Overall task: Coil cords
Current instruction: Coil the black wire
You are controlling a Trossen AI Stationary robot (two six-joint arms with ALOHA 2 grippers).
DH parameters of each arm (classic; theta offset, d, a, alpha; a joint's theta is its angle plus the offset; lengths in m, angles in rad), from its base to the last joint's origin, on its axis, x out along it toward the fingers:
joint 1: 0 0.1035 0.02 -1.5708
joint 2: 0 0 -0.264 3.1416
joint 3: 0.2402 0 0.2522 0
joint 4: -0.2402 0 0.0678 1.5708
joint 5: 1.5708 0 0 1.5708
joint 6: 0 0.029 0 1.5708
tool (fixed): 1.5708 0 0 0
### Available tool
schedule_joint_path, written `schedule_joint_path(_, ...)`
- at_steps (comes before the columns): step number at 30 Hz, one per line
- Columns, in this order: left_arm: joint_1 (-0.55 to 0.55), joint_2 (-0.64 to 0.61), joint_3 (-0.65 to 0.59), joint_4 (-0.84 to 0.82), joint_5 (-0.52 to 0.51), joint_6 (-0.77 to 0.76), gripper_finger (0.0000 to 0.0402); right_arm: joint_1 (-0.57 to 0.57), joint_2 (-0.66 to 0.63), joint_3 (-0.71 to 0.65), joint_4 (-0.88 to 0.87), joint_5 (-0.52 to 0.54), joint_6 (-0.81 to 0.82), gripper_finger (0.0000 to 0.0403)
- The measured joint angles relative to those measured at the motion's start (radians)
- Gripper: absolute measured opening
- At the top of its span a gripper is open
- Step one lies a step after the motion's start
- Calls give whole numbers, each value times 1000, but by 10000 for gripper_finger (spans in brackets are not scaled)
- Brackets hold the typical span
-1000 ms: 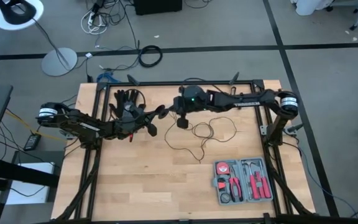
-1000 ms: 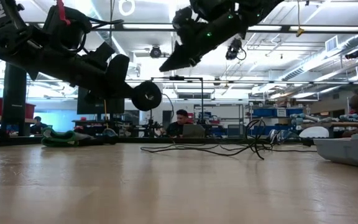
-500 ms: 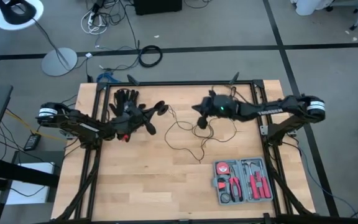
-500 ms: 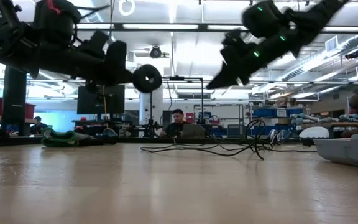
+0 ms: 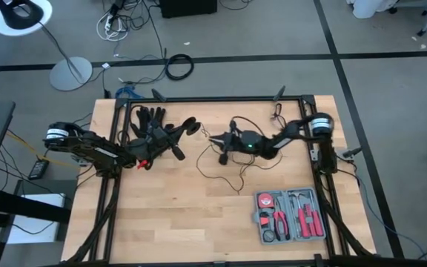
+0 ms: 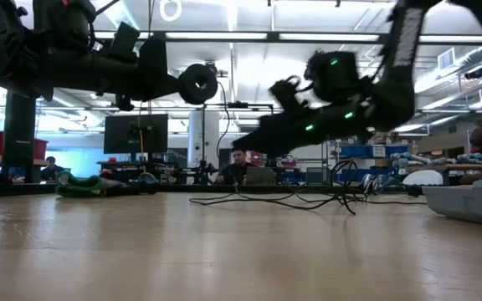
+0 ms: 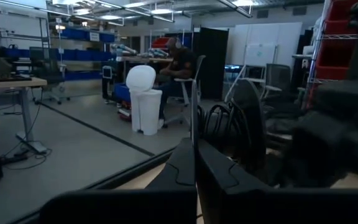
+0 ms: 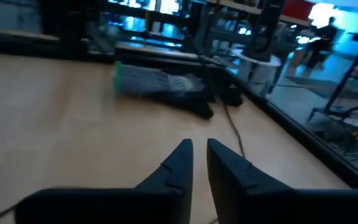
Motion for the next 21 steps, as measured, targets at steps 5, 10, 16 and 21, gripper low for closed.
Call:
schedule_joint_path(5, 0, 0, 0, 6, 0, -5, 0, -19, 93, 123, 4, 27, -3, 79)
schedule_joint_path(10, 0, 0, 0, -2, 0, -6, 0, -20, 100, 141, -18, 28, -6, 92)
schedule_joint_path(16, 0, 0, 0, -1, 0, -7, 0, -25, 98, 140, -11, 54, -8, 91)
schedule_joint_path(21, 0, 0, 0, -5, 0, -8, 0, -32, 97, 140, 6, 53, -11, 88)
